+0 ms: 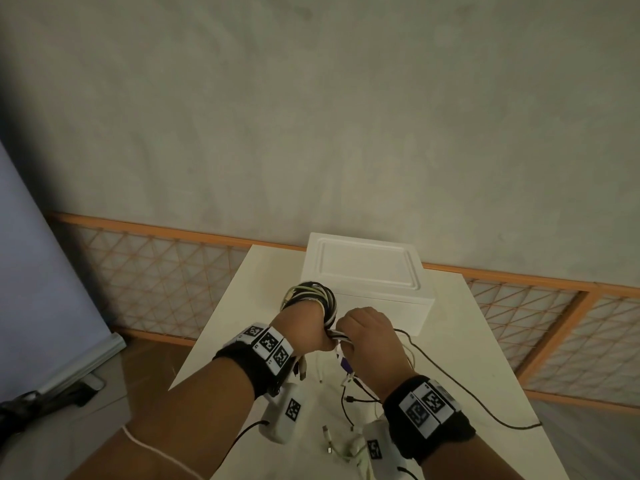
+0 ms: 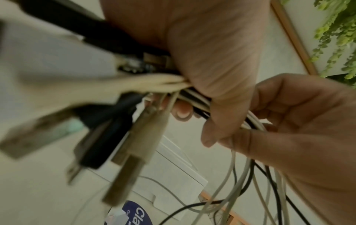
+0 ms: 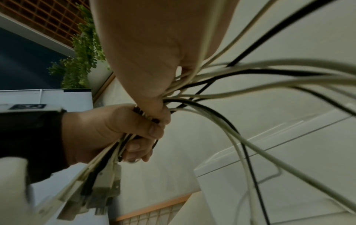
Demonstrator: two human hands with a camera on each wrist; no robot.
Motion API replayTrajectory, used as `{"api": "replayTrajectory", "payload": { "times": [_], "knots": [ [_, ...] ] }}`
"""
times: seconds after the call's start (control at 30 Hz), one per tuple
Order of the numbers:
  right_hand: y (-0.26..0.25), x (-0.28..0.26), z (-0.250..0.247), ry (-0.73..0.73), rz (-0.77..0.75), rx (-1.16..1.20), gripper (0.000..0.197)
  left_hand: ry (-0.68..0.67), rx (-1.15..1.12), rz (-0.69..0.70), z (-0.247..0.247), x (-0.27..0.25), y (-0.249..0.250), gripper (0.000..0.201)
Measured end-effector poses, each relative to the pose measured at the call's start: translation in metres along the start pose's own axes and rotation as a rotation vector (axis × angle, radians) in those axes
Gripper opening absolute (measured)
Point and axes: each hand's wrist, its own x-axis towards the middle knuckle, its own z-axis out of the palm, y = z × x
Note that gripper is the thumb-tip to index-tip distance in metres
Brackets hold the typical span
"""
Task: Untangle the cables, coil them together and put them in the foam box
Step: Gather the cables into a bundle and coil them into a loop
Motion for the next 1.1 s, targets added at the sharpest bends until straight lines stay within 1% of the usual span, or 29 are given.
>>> {"api": "replayTrajectory", "payload": {
  "times": [0.07,0.13,0.2,0.27,0.33,0.4,0.43,0.5,0.57,0.6,0.67,0.7,0.73,0.8,0.83,0.87,0.9,0.93,0.97,1.0,1.03,1.07,1.1],
  "knots": [
    [-0.002,0.002,-0.001,-0.002,0.017,-0.012,0.032,-0.010,0.021,0.007,-0.002,0.000,0.002,0.025],
    [-0.002,0.002,-0.001,-0.037,0.056,-0.041,0.034,0.045,0.026,0.031,-0.001,-0.001,0.001,0.018],
    [-0.004,0.001,0.001,-0.098,0.118,-0.113,0.033,0.140,0.038,0.063,0.000,-0.005,-0.002,0.019],
    [-0.003,0.000,0.003,-0.141,0.214,-0.133,0.028,0.213,0.063,0.094,-0.003,-0.009,-0.004,0.027],
    [0.001,-0.004,0.003,-0.221,0.293,-0.173,0.025,0.246,0.105,0.103,-0.008,-0.012,-0.007,0.029],
    [0.007,-0.012,0.002,-0.286,0.336,-0.223,0.023,0.268,0.141,0.106,-0.013,-0.014,-0.011,0.021],
    [0.011,-0.017,0.002,-0.330,0.369,-0.234,0.025,0.280,0.154,0.114,-0.015,-0.015,-0.015,0.017],
    [0.022,-0.034,0.004,-0.435,0.447,-0.264,0.030,0.301,0.171,0.111,-0.017,-0.014,-0.027,0.020],
    [0.033,-0.053,0.006,-0.500,0.589,-0.231,0.033,0.297,0.180,0.058,-0.017,-0.012,-0.044,0.029],
    [0.038,-0.062,0.007,-0.505,0.660,-0.186,0.034,0.289,0.182,0.029,-0.016,-0.011,-0.050,0.031],
    [0.046,-0.069,0.008,-0.527,0.744,-0.165,0.035,0.285,0.178,-0.007,-0.012,-0.011,-0.059,0.030],
    [0.051,-0.072,0.006,-0.560,0.804,-0.167,0.034,0.285,0.170,-0.010,-0.012,-0.012,-0.060,0.028],
    [0.059,-0.077,0.006,-0.619,0.896,-0.145,0.037,0.287,0.160,-0.016,-0.013,-0.013,-0.062,0.026],
    [0.076,-0.094,0.004,-0.805,1.072,-0.085,0.060,0.338,0.148,-0.048,-0.020,-0.018,-0.068,0.024],
    [0.087,-0.104,0.004,-0.876,1.125,-0.085,0.066,0.373,0.146,-0.060,-0.025,-0.021,-0.073,0.026],
    [0.097,-0.113,0.004,-0.903,1.151,-0.116,0.066,0.407,0.147,-0.064,-0.031,-0.024,-0.077,0.027],
    [0.102,-0.117,0.002,-0.928,1.159,-0.172,0.067,0.420,0.154,-0.066,-0.035,-0.027,-0.081,0.028],
    [0.102,-0.114,-0.001,-0.947,1.135,-0.218,0.069,0.415,0.159,-0.065,-0.037,-0.029,-0.082,0.029],
    [0.097,-0.104,-0.005,-0.961,1.088,-0.228,0.077,0.397,0.166,-0.056,-0.038,-0.031,-0.080,0.030],
    [0.089,-0.090,-0.007,-0.944,1.021,-0.206,0.091,0.380,0.177,-0.036,-0.038,-0.031,-0.075,0.029],
    [0.079,-0.073,-0.010,-0.881,0.950,-0.155,0.108,0.369,0.185,-0.014,-0.037,-0.031,-0.068,0.028],
    [0.068,-0.056,-0.012,-0.774,0.870,-0.073,0.123,0.358,0.188,0.006,-0.035,-0.032,-0.061,0.030],
    [0.056,-0.038,-0.015,-0.646,0.763,0.011,0.132,0.355,0.194,0.029,-0.033,-0.033,-0.052,0.032]
  ]
}}
